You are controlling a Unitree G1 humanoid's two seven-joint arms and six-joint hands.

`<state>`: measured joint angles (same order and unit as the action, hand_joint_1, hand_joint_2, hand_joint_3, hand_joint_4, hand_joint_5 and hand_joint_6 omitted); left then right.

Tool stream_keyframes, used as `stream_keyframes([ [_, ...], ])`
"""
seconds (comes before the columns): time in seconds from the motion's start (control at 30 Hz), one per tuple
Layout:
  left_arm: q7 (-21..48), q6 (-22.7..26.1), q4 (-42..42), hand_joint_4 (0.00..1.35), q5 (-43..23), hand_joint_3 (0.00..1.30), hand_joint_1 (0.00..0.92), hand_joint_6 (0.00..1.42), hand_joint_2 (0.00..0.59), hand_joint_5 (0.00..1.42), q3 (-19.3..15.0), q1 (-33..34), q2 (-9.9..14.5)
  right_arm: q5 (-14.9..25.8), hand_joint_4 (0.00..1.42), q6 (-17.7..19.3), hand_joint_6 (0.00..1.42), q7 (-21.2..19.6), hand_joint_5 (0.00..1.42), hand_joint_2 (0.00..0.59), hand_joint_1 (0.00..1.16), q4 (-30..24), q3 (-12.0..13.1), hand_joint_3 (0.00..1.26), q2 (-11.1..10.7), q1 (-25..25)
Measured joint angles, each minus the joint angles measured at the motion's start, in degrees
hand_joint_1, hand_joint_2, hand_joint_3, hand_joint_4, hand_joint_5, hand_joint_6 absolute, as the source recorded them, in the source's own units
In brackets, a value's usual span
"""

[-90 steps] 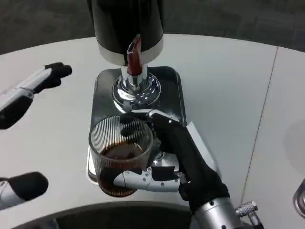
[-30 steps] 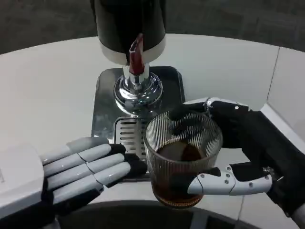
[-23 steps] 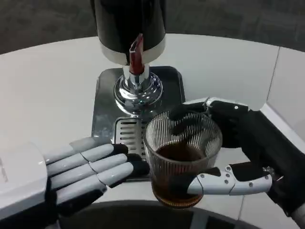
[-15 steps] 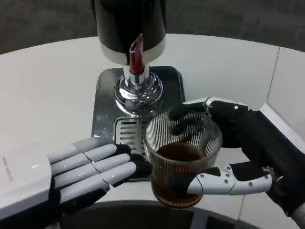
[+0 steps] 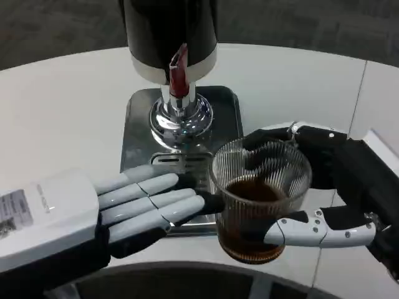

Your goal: Grasp the cup under the faucet to collect the drink, then remove the cup.

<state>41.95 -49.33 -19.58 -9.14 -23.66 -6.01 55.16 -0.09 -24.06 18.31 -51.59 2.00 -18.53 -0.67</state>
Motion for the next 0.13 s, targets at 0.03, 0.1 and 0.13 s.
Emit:
stream_keyframes([
  [0.03,0.00,0.05,-0.04,0.00,0.18,0.00,0.000,0.00,0.097,0.00,0.05,0.14,-0.02,0.06,0.86,0.00,0.98,0.00,1.05,0.113,0.92,0.00,0.06,0.80,-0.01,-0.06],
  [0.1,-0.05,0.09,-0.09,0.00,0.43,0.00,0.000,0.00,0.097,0.00,0.12,0.27,-0.05,0.10,0.86,0.00,0.98,-0.01,1.05,0.113,0.92,0.00,0.16,0.80,-0.02,-0.10],
  [0.13,-0.06,0.16,-0.11,0.00,0.49,0.00,0.000,0.00,0.097,0.00,0.23,0.54,-0.14,0.17,0.86,0.00,0.98,-0.01,1.05,0.113,0.92,0.00,0.30,0.80,-0.04,-0.10],
])
